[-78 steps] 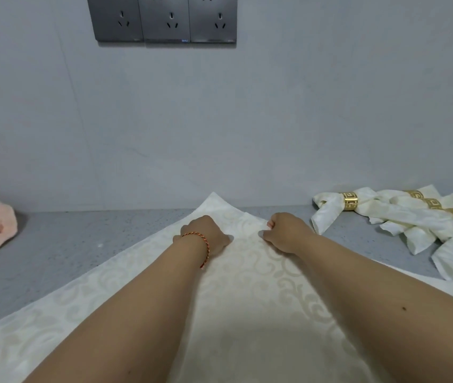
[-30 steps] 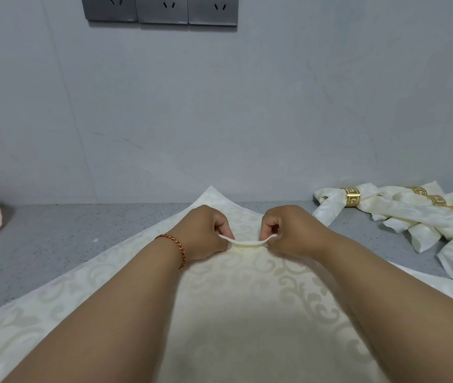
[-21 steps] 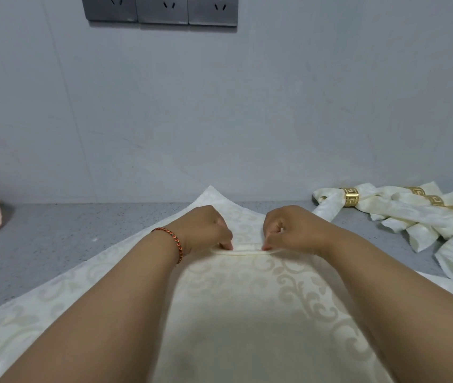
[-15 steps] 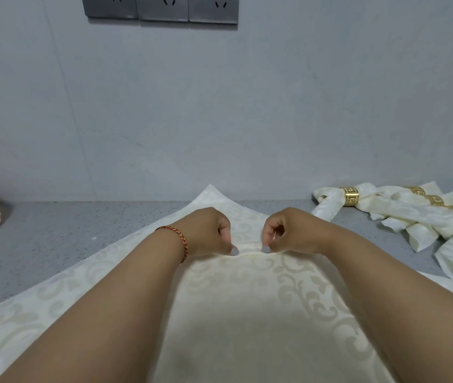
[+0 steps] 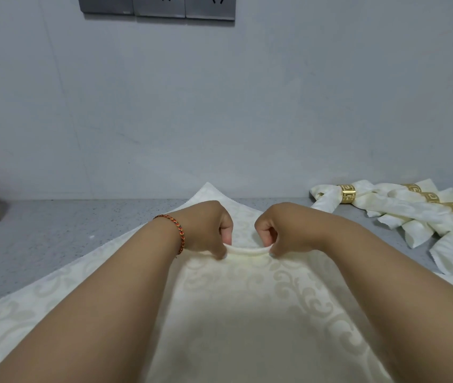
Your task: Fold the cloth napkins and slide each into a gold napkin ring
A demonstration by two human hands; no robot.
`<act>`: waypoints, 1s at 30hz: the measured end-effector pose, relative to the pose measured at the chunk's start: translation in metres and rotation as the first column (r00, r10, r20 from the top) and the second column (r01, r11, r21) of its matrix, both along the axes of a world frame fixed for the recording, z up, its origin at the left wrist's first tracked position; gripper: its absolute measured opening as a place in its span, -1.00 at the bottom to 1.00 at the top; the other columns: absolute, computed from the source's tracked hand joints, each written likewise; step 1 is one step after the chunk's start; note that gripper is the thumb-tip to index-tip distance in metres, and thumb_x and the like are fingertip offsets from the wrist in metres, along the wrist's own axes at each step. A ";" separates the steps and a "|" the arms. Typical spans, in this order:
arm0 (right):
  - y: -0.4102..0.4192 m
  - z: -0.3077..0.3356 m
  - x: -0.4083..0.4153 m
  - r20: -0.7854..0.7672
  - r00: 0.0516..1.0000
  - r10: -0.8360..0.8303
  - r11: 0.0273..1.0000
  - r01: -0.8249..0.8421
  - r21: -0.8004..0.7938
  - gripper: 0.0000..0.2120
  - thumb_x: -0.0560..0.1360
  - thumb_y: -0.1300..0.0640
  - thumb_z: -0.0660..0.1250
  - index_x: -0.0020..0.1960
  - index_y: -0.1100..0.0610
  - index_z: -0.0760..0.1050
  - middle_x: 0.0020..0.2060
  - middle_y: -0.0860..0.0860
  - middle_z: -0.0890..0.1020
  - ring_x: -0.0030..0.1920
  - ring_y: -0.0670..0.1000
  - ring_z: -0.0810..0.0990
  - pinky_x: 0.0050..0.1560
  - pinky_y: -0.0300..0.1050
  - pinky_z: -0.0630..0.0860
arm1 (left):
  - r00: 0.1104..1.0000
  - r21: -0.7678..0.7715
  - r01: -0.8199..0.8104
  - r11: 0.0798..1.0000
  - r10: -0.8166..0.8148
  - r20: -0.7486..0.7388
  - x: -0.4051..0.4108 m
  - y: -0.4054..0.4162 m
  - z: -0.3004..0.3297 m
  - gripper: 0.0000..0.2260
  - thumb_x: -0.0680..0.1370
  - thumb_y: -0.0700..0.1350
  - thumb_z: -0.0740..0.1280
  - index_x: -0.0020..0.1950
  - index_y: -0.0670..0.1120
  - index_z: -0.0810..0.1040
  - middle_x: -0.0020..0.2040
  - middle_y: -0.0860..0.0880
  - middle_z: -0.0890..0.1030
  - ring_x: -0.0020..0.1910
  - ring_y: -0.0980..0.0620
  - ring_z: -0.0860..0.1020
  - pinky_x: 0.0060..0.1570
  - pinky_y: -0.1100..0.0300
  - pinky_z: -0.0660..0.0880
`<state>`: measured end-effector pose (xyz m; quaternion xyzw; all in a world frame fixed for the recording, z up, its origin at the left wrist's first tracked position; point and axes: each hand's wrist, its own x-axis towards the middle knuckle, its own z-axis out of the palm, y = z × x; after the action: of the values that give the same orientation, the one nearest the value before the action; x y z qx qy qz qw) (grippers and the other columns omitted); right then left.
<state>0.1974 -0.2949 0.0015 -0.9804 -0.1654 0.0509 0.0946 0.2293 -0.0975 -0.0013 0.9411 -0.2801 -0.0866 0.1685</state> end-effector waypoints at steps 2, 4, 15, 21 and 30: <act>0.004 0.003 -0.003 -0.036 0.999 0.000 0.998 -0.002 -0.067 -0.71 0.35 0.32 0.37 -0.40 -0.02 0.44 -0.37 -0.14 0.51 -0.34 -0.14 0.47 -0.30 -0.23 0.41 | 1.000 0.028 0.011 1.000 -0.011 -0.007 -0.002 0.000 0.002 -0.79 0.36 -0.20 0.50 -0.39 0.02 0.54 -0.46 0.16 0.46 -0.47 0.20 0.40 -0.44 0.36 0.32; 0.008 0.006 -0.005 -0.074 0.997 -0.005 0.995 -0.002 -0.096 -0.71 0.37 0.32 0.36 -0.39 -0.02 0.48 -0.35 -0.15 0.54 -0.32 -0.14 0.49 -0.26 -0.22 0.44 | 1.000 0.075 0.019 0.997 -0.018 -0.023 -0.005 0.000 0.006 -0.86 0.37 -0.18 0.50 -0.31 0.03 0.61 -0.45 0.18 0.46 -0.45 0.23 0.40 -0.41 0.35 0.32; 0.004 0.007 -0.004 -0.173 0.982 -0.069 0.997 0.073 0.016 -0.81 0.37 0.03 0.52 -0.30 0.00 0.52 -0.36 -0.11 0.55 -0.33 -0.11 0.48 -0.24 -0.23 0.39 | 0.996 0.144 -0.016 0.989 0.028 -0.085 -0.003 -0.004 0.007 -0.87 0.36 0.02 0.55 -0.26 0.00 0.66 -0.31 0.12 0.61 -0.25 0.14 0.53 -0.13 0.23 0.48; 0.000 0.007 0.002 -0.247 0.964 -0.095 0.995 0.085 -0.052 -0.82 0.38 -0.05 0.50 -0.23 -0.06 0.50 -0.31 -0.17 0.52 -0.26 -0.13 0.47 -0.17 -0.23 0.38 | 0.993 0.220 -0.047 0.974 0.069 -0.094 -0.002 -0.004 0.007 -0.70 0.37 0.08 0.53 0.03 0.02 0.62 -0.07 0.08 0.59 -0.03 0.04 0.57 0.05 0.18 0.50; 0.019 0.023 -0.010 -0.252 0.964 -0.080 0.951 -0.001 -0.308 -0.71 0.48 -0.01 0.42 0.11 0.13 0.53 -0.02 -0.03 0.58 -0.07 -0.02 0.49 -0.14 -0.21 0.38 | 0.995 0.312 -0.032 0.949 0.059 -0.078 -0.014 -0.007 0.016 -0.77 0.42 0.09 0.47 -0.09 -0.02 0.58 -0.21 0.09 0.54 -0.17 0.04 0.51 -0.14 0.21 0.47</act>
<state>0.1875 -0.2757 0.0241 -0.9710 -0.1217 0.2027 -0.0362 0.2154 -0.1045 0.0146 0.9574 -0.2336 -0.1664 0.0323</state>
